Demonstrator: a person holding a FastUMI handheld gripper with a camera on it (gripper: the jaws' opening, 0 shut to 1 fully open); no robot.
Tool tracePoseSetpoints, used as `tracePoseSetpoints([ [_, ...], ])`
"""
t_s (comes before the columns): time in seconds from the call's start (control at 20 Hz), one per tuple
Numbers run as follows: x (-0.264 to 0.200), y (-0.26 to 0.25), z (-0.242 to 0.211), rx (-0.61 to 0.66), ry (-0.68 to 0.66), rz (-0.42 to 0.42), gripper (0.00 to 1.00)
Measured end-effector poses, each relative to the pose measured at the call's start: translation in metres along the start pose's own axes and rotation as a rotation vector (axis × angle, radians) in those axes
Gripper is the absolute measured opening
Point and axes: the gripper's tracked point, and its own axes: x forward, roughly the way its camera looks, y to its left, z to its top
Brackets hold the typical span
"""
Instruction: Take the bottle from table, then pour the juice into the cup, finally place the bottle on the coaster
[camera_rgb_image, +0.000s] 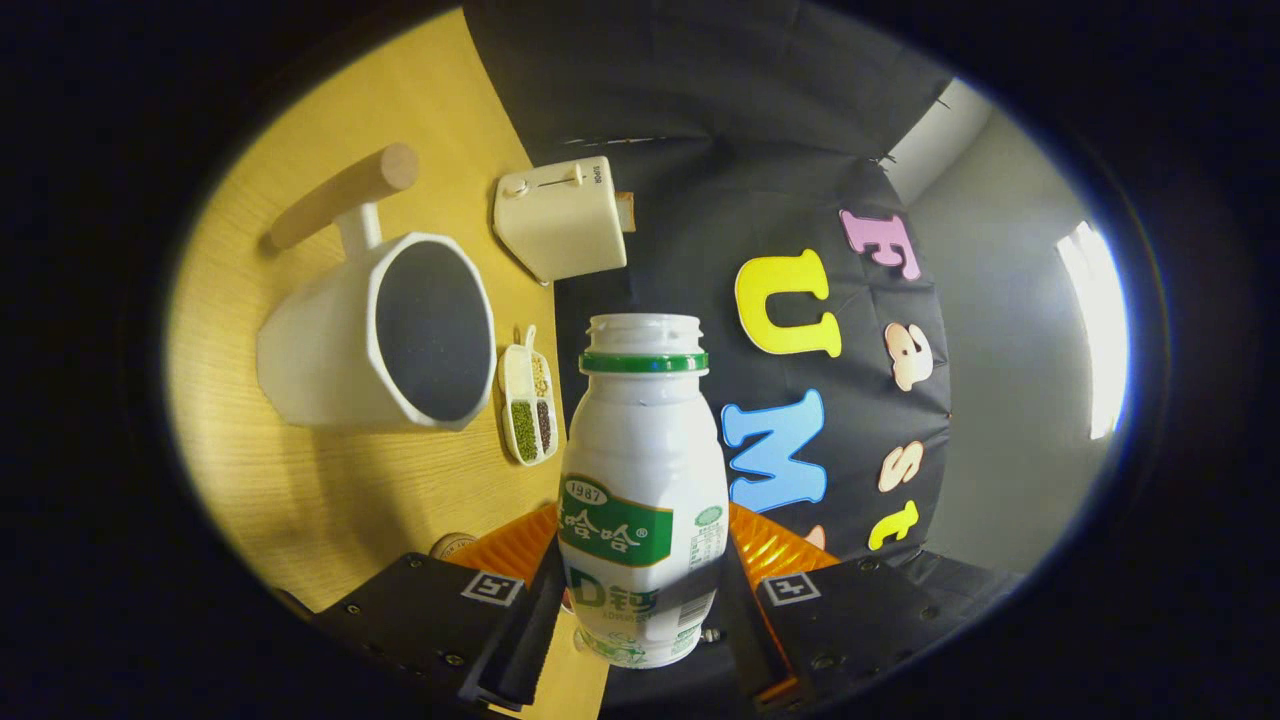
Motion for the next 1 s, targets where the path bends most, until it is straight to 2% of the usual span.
tracePoseSetpoints([
  [0.1,-0.001,-0.003,-0.001,0.018,0.0,-0.023,0.72],
  [0.35,-0.002,-0.004,-0.011,0.17,0.024,-0.026,0.72],
  [0.55,0.0,0.001,-0.02,0.309,0.053,0.002,0.72],
  [1.0,0.0,0.004,-0.035,0.527,0.082,0.035,0.72],
])
